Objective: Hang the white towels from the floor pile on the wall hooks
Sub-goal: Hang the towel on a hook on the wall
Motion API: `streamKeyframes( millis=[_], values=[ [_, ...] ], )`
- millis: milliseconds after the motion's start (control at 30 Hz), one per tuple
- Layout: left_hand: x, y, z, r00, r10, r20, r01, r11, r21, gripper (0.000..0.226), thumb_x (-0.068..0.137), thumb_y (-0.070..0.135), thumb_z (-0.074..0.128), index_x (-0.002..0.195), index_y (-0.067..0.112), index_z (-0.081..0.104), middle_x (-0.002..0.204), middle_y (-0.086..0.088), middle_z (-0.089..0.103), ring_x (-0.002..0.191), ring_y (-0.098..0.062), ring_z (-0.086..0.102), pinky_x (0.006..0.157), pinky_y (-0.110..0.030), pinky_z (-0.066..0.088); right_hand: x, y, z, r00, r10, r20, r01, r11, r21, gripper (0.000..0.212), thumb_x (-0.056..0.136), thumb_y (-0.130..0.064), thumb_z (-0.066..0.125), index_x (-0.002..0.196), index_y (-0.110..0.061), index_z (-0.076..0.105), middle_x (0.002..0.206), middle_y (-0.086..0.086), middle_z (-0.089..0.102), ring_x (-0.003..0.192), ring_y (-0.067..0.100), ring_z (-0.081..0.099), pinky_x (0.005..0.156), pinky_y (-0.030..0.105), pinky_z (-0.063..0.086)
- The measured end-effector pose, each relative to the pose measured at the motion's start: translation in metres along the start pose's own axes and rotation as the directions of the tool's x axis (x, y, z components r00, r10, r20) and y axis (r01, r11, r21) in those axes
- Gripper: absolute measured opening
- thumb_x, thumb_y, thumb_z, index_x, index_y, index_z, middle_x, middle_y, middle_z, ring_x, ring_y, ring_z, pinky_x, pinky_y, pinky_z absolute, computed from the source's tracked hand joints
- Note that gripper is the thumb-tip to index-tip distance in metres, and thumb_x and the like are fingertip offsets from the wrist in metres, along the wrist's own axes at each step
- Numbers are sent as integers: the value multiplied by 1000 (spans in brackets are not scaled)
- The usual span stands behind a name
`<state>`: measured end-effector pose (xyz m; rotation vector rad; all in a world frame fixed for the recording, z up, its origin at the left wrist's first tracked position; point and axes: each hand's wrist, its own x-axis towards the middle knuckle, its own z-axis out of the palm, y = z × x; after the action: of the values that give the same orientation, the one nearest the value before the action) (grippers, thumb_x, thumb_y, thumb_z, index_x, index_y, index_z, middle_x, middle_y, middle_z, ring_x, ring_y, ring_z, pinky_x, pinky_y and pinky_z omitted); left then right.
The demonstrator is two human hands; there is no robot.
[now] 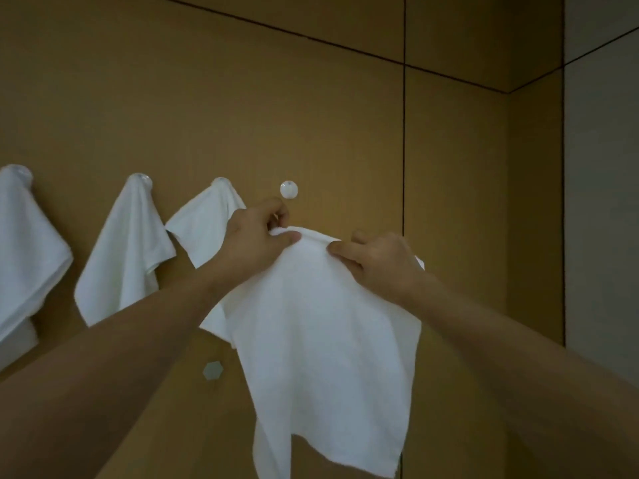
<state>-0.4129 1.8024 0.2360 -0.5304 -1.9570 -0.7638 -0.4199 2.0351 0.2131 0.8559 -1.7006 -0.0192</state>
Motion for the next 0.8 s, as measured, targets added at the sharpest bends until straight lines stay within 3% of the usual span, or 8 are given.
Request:
streamKeyframes(
  millis=[167,333,400,500,567,700,800],
  values=[
    [57,-75,25,997,75,5,-75,995,-61,15,79,19,75,73,32,70,78,16,68,73,-6,59,70,-24,45,47,38,89,998,35,56,-31,997,-68,26,77,-12,80,101,-20,77,57,8,48,42,26,46,44,24,29],
    [139,-140,35,995,94,40,-91,993,-79,15,81,15,76,85,29,79,89,19,72,87,9,62,78,-5,40,111,82,163,997,78,28,-75,992,-105,27,97,-29,58,121,-26,69,68,3,41,58,30,53,54,29,29],
    [171,-156,39,985,175,11,-175,983,60,16,83,14,75,95,25,79,85,21,66,83,7,60,74,-2,35,132,99,185,997,78,-9,-78,992,-100,29,99,-33,54,123,-27,67,71,2,40,59,27,48,56,29,28],
    [215,-177,50,925,375,66,-368,835,409,23,89,10,67,109,18,76,87,2,63,84,-16,60,75,-22,38,160,125,213,994,109,-26,-111,988,-106,31,100,-36,48,125,-29,65,76,4,47,66,25,46,59,30,29],
    [241,-186,58,911,404,80,-383,759,526,27,91,8,61,112,19,74,93,-5,62,88,-27,59,74,-31,43,182,144,231,987,153,-40,-156,984,-89,29,100,-35,47,119,-28,68,81,5,61,75,27,57,60,31,33],
    [265,-200,87,953,303,21,-268,804,531,22,92,8,57,106,15,72,108,-9,62,97,-27,56,80,-31,39,213,166,266,956,293,24,-294,955,31,28,96,-33,48,104,-29,74,100,-6,74,95,20,65,78,33,50],
    [253,-209,112,961,265,-81,-192,847,496,20,93,10,52,99,19,69,94,0,54,85,-17,46,73,-24,30,200,169,293,903,429,-21,-398,853,337,25,93,-31,52,104,-33,74,100,-12,74,94,12,65,83,30,50]
  ],
)
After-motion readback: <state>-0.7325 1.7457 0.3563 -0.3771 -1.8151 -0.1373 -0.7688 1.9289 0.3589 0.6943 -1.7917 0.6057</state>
